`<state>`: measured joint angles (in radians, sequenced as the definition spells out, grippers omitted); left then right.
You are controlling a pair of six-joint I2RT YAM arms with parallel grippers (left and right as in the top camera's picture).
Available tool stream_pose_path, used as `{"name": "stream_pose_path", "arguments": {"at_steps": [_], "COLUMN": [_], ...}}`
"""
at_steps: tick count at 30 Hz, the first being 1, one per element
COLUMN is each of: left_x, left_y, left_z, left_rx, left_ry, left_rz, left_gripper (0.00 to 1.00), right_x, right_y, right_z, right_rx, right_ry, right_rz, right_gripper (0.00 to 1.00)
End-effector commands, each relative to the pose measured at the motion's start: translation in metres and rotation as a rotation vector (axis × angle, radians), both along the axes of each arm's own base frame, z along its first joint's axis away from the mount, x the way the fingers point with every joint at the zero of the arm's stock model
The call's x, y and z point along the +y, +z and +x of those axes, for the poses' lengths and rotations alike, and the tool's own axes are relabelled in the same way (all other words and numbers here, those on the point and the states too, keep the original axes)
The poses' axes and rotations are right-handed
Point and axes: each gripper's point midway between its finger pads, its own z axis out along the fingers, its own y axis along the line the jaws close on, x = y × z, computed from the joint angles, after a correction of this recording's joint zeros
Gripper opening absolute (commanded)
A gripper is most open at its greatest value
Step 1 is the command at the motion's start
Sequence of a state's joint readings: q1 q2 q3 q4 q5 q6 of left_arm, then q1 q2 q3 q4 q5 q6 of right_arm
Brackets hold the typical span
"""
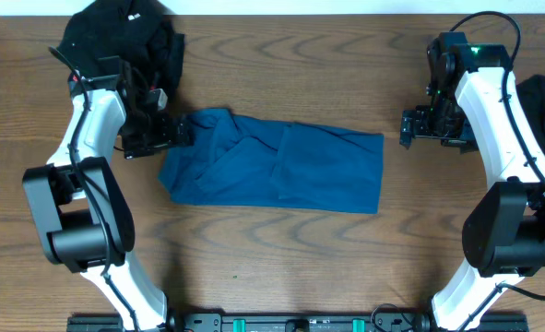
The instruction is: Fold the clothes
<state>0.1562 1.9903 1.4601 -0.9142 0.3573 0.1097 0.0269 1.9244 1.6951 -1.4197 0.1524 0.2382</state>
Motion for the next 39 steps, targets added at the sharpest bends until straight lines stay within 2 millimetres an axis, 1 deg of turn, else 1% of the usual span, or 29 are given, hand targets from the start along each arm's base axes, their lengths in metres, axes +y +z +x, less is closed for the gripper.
{"name": "stream_pose_path", "arguments": {"at_steps": [1,6,12,15,22,25,29,36,39], "left_x": [-0.015,-0.018,-0.019,-0.024,-0.056,-0.072,-0.084,-0.085,-0.083], "left_y": [-0.013,-0.031,-0.034,-0.036,-0.038,-0.036,-0.035,-0.035,-0.039], "left_z": [0.002,-0.003,-0.005,-0.012,-0.027,-0.029,-0.030,-0.030,-0.031], "left_rx": [0.019,0.069,0.080,0.105,0.139,0.139,0.139,0.139,0.148], "left_ry": [-0.039,-0.038,-0.041,-0.045,-0.094,-0.124,-0.153,-0.156,-0.162], "left_rz": [-0.097,-0.119,-0.121,-0.138,-0.226,-0.256,-0.262,-0.261,-0.237], "left_gripper": [0.98,0.98,0.98,0.98,0.98,0.98,0.98,0.98,0.98], "right_x": [0.001,0.001,0.001,0.001,0.002,0.002,0.002,0.002,0.002], "right_y": [0.001,0.001,0.001,0.001,0.001,0.001,0.001,0.001,0.001], "right_z": [0.004,0.002,0.002,0.002,0.002,0.002,0.002,0.002,0.003], "right_rx": [-0.007,0.002,0.003,0.001,0.000,0.000,0.000,0.001,-0.003], "right_ry": [-0.008,-0.008,-0.008,-0.008,-0.008,-0.008,-0.008,-0.001,-0.001], "right_rz": [0.007,0.007,0.007,0.007,0.011,0.010,0.010,0.011,0.011], "right_gripper": [0.99,0.99,0.99,0.99,0.99,0.99,0.99,0.99,0.99]}}
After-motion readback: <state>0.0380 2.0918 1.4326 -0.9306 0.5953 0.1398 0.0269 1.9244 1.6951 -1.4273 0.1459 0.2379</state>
